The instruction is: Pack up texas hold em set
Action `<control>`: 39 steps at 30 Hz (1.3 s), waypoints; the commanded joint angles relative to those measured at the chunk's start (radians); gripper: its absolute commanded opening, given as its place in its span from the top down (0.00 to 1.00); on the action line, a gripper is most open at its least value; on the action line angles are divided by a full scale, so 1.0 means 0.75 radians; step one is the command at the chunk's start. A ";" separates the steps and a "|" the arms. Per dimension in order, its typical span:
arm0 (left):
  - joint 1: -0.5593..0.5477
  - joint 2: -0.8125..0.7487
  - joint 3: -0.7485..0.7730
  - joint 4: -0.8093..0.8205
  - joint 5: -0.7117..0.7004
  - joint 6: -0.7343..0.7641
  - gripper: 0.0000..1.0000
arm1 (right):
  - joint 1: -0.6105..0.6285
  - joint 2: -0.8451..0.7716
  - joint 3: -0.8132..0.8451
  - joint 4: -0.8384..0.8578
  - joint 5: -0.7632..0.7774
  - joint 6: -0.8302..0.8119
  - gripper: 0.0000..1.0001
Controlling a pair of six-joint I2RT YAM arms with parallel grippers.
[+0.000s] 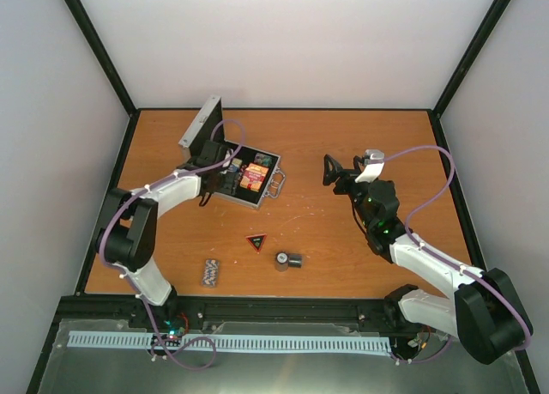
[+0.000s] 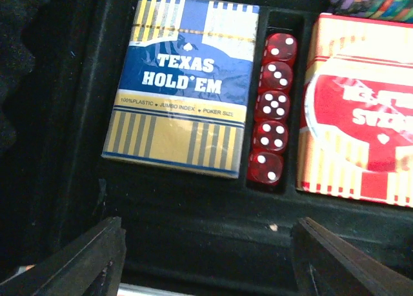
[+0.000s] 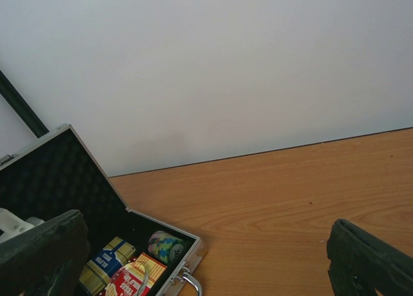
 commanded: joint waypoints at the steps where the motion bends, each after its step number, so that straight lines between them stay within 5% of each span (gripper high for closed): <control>1: 0.009 -0.117 -0.036 0.019 0.082 -0.047 0.28 | -0.013 0.007 0.034 0.014 -0.002 0.000 0.00; 20: -0.381 -0.535 -0.296 -0.224 0.082 -0.405 0.26 | -0.012 0.015 0.051 -0.019 0.025 0.017 0.00; 25: -0.474 -0.601 -0.430 -0.182 0.210 -0.538 0.27 | -0.012 0.015 0.053 -0.021 0.023 0.019 0.00; 39: -0.650 -0.449 -0.489 -0.097 0.260 -0.672 0.31 | -0.012 0.011 0.054 -0.025 0.019 0.022 0.00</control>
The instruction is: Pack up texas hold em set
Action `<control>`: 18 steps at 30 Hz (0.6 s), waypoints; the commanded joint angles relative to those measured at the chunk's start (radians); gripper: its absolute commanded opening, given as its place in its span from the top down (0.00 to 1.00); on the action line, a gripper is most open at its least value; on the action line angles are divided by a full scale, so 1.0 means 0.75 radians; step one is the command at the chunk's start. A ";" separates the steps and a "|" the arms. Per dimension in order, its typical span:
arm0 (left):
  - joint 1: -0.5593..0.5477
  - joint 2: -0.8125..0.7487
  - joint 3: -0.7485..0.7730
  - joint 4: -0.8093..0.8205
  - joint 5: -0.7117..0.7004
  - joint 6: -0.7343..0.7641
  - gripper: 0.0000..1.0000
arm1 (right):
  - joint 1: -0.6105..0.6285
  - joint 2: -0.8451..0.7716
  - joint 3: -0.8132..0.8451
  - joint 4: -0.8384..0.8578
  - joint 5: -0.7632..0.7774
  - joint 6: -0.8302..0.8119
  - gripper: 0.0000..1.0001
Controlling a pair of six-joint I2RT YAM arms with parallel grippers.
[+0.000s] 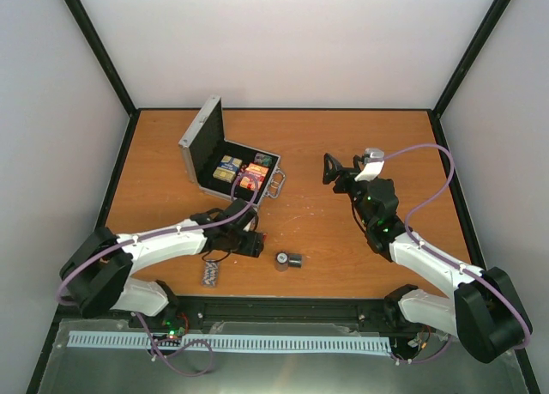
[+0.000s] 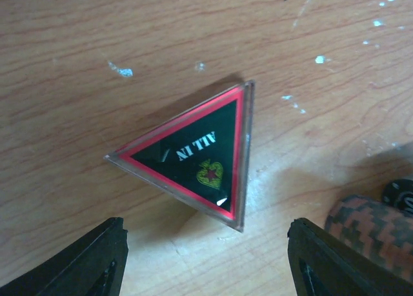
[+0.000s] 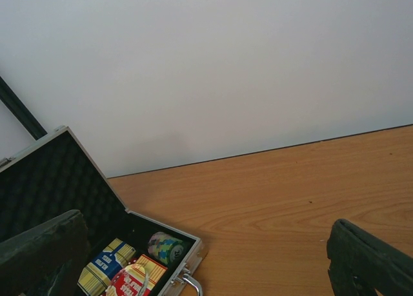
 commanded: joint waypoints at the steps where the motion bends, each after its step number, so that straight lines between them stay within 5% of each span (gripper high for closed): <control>1: -0.017 0.048 0.024 0.045 -0.003 -0.043 0.31 | -0.012 0.001 0.031 -0.006 0.011 0.008 0.00; 18: -0.016 0.244 0.152 0.073 -0.027 0.025 0.30 | -0.012 -0.003 0.027 -0.003 0.006 0.004 0.00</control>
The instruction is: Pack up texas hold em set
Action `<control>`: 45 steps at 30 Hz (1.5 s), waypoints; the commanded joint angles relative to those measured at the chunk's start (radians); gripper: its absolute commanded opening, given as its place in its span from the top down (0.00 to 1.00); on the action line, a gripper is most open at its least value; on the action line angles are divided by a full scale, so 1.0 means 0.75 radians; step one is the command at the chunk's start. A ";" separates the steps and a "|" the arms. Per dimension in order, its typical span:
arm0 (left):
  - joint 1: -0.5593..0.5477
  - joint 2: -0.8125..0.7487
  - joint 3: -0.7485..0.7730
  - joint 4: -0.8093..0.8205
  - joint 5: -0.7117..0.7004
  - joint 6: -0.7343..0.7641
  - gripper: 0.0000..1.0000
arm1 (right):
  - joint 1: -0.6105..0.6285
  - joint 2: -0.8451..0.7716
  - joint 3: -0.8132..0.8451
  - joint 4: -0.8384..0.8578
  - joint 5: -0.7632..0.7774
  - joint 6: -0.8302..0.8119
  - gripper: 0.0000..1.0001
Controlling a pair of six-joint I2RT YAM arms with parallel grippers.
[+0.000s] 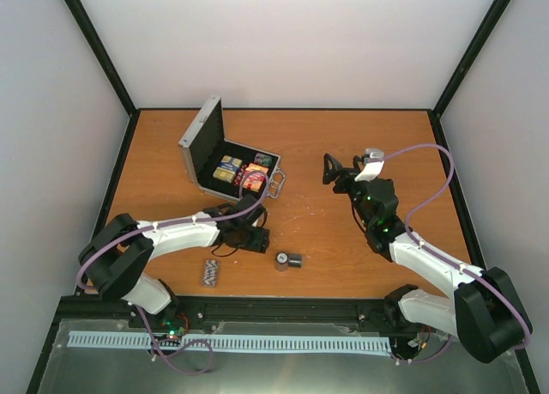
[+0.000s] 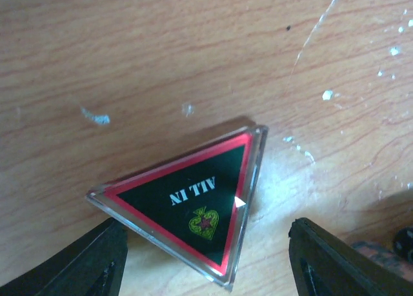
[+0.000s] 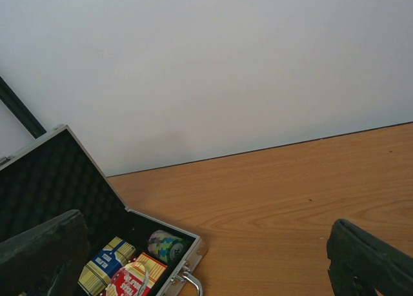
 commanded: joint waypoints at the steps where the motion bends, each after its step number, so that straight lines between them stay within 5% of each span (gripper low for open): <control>1: -0.015 0.065 0.077 0.018 -0.018 0.039 0.30 | -0.012 -0.004 0.028 0.006 0.006 -0.001 0.00; 19: -0.043 0.234 0.250 -0.115 -0.077 0.066 0.18 | -0.012 -0.006 0.029 0.003 0.004 -0.004 0.00; 33: -0.162 0.323 0.373 -0.361 -0.305 -0.019 0.18 | -0.012 -0.007 0.027 0.004 0.002 -0.003 0.00; 45: -0.164 0.326 0.375 -0.329 -0.346 0.005 0.18 | -0.014 -0.007 0.028 0.003 0.002 -0.004 0.00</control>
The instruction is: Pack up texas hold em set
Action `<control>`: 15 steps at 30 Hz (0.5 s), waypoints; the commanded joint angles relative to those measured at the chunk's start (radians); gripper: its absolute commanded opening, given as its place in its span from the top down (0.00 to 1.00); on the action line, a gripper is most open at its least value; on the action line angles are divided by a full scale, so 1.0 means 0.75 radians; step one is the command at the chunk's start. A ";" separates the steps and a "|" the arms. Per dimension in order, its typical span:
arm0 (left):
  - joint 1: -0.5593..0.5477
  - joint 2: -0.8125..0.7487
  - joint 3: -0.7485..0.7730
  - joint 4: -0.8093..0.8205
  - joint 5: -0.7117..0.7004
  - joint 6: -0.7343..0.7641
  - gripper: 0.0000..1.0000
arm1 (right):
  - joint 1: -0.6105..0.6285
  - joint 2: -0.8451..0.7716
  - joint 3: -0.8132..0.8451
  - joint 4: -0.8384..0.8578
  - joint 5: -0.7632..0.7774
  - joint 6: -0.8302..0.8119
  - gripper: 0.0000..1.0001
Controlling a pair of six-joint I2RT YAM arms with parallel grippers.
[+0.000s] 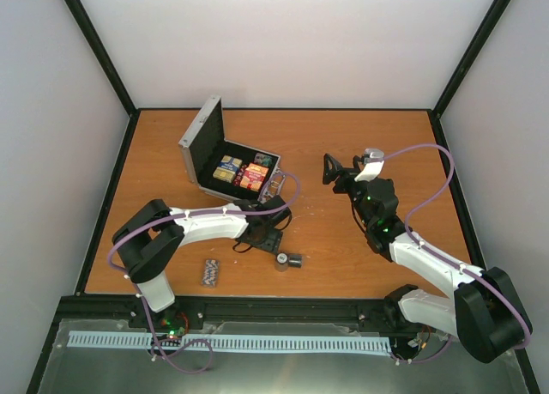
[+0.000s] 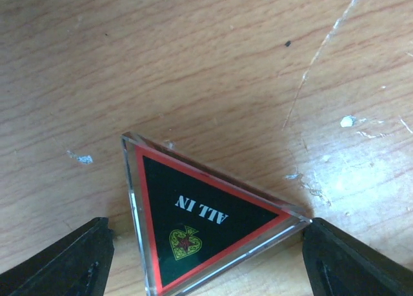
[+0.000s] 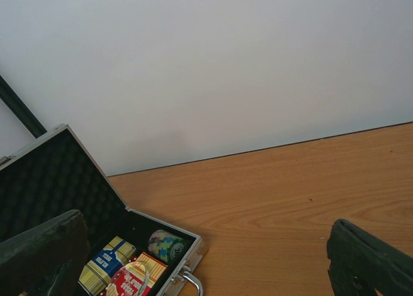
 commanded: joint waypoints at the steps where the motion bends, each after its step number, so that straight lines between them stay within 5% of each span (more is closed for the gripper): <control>1: -0.014 0.022 0.035 -0.027 -0.053 -0.004 0.18 | -0.012 -0.008 0.027 0.004 0.006 -0.003 0.00; 15: -0.014 0.057 0.059 0.026 -0.031 0.019 0.18 | -0.013 -0.010 0.028 0.002 0.003 -0.005 0.00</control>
